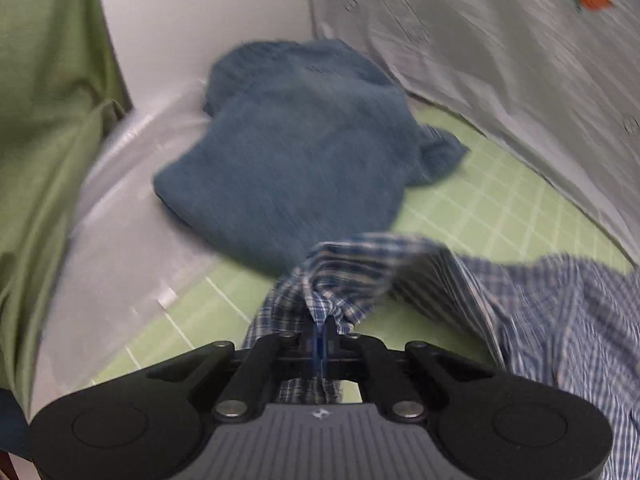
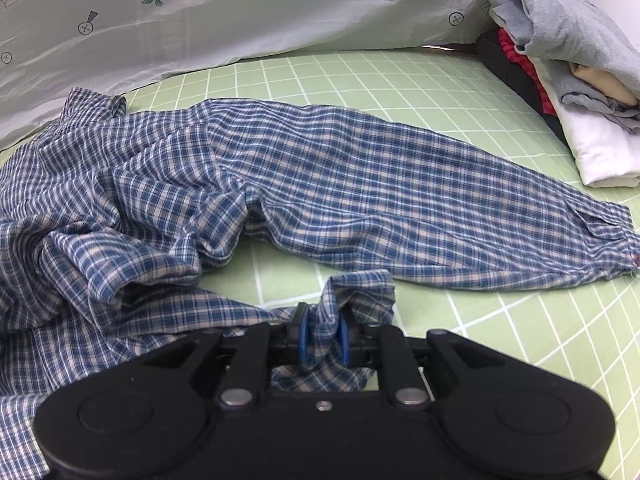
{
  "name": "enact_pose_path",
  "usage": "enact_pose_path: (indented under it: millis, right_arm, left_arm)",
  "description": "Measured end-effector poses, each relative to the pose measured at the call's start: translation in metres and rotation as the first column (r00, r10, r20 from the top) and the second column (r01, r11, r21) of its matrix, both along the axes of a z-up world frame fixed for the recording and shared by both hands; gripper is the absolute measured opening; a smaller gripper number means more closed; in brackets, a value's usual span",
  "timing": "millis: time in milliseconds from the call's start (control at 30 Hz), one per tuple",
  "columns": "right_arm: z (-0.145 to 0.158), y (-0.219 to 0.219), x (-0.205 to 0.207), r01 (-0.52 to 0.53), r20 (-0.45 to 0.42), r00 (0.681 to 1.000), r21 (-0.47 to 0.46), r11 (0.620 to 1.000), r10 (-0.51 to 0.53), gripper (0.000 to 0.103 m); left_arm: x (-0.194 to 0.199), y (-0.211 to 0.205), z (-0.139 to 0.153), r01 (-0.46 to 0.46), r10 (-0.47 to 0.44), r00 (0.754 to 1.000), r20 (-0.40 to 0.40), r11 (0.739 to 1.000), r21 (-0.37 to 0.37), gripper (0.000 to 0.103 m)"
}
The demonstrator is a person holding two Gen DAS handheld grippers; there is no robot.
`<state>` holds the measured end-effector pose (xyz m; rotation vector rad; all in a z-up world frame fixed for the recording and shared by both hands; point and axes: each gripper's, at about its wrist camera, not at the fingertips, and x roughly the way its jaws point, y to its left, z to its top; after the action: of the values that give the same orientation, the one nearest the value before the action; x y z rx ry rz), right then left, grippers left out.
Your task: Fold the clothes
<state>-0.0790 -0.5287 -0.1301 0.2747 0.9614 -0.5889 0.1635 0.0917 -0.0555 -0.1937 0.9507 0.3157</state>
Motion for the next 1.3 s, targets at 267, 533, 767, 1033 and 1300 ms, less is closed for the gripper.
enact_pose_path:
  millis: [267, 533, 767, 1033, 1300]
  right_arm:
    - [0.014, 0.000, -0.009, 0.050, 0.057, 0.997, -0.029, 0.998, -0.048, 0.056]
    - [0.033, 0.028, -0.012, -0.143, 0.126, 0.980, -0.103, 0.984, 0.156, 0.084]
    - [0.011, 0.030, -0.008, -0.333, -0.028, 0.943, -0.147, 0.931, 0.333, 0.084]
    - [0.000, 0.005, 0.001, -0.455, -0.051, 0.890, -0.087, 0.886, 0.452, 0.076]
    - [0.001, 0.014, -0.014, -0.470, -0.036, 0.882, 0.009, 0.882, 0.470, 0.002]
  left_arm:
    - [-0.009, -0.015, 0.015, 0.082, -0.080, 0.996, 0.042, 0.996, -0.044, 0.066]
    - [-0.079, -0.095, -0.027, 0.381, -0.402, 0.914, -0.058, 0.898, -0.221, 0.076]
    - [-0.124, -0.113, -0.033, 0.427, -0.467, 0.882, -0.064, 0.850, -0.310, 0.076]
    - [-0.158, -0.133, -0.040, 0.463, -0.526, 0.846, -0.089, 0.807, -0.367, 0.077]
    - [-0.177, -0.150, -0.051, 0.475, -0.545, 0.830, -0.118, 0.802, -0.361, 0.002]
